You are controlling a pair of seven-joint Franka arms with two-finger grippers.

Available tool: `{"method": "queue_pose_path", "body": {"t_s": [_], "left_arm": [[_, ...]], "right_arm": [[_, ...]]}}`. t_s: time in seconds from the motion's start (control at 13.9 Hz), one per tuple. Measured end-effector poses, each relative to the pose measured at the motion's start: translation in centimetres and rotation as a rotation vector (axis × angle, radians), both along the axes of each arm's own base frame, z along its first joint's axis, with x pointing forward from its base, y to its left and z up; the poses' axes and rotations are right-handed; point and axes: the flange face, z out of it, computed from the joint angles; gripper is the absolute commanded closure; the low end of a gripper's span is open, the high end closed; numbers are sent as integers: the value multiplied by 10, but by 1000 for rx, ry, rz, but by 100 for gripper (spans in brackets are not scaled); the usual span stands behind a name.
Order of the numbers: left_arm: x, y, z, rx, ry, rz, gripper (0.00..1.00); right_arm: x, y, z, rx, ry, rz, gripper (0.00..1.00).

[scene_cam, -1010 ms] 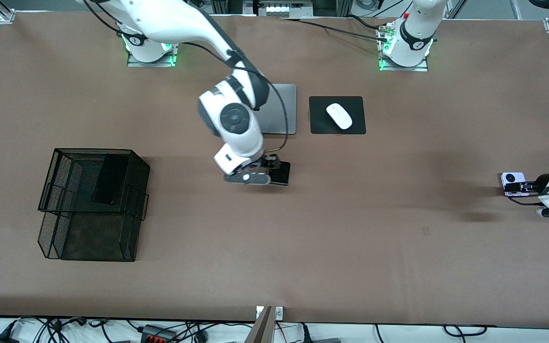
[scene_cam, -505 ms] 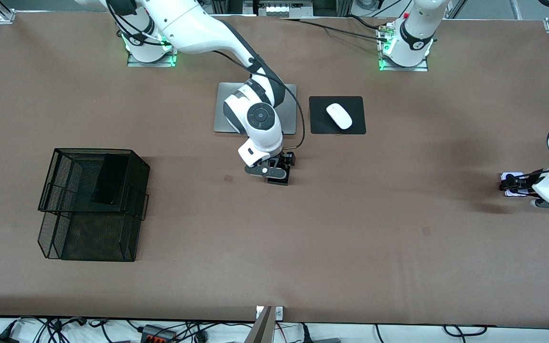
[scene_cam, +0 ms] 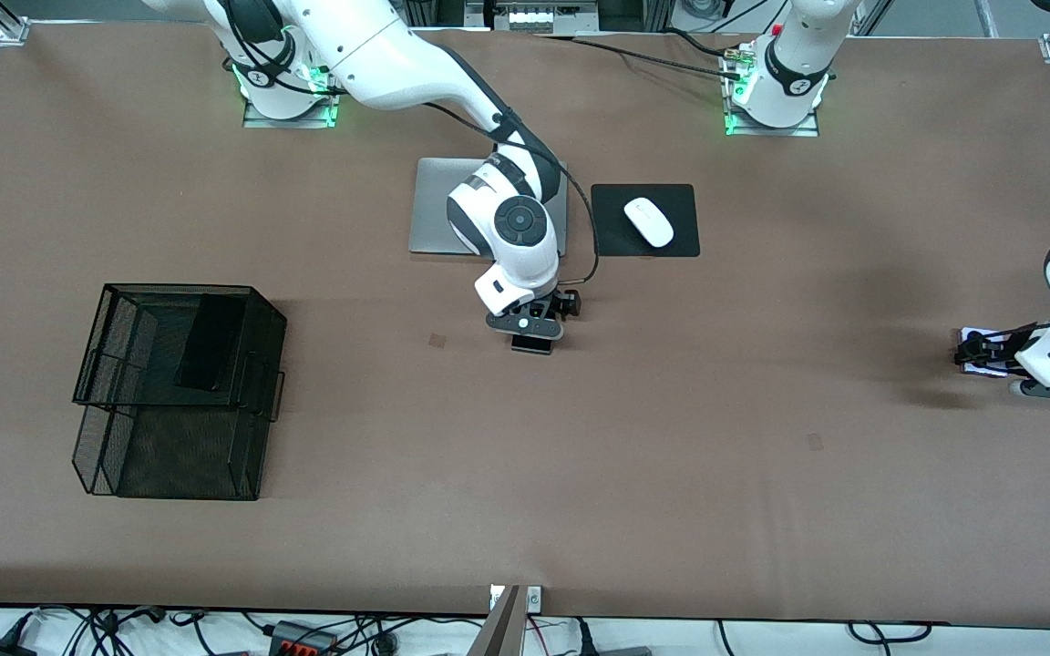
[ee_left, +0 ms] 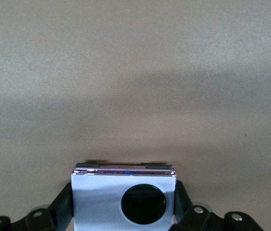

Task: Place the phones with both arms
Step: 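Grasp the black flip phone with the right gripper while the left grasps the white phone, then lower the black flip phone into the basket while the left gripper carries the white phone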

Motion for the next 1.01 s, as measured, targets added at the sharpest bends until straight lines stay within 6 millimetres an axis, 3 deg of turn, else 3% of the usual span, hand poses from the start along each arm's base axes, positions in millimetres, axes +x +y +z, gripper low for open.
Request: {"method": "queue_pose_path", "body": {"t_s": [0.22, 0.36, 0.5, 0.72, 1.01], "left_arm": [[8, -10, 12, -14, 23, -38, 76], [24, -29, 51, -30, 81, -72, 76], [41, -56, 103, -43, 125, -110, 76], [62, -118, 158, -80, 158, -197, 76], [81, -232, 163, -62, 199, -228, 76]], "right_arm": [[3, -2, -1, -6, -8, 2, 0], [5, -4, -3, -16, -17, 8, 0], [9, -4, 1, -15, -28, 9, 0], [12, -4, 3, -12, -34, 7, 0], [11, -5, -5, -20, -28, 7, 0]]}}
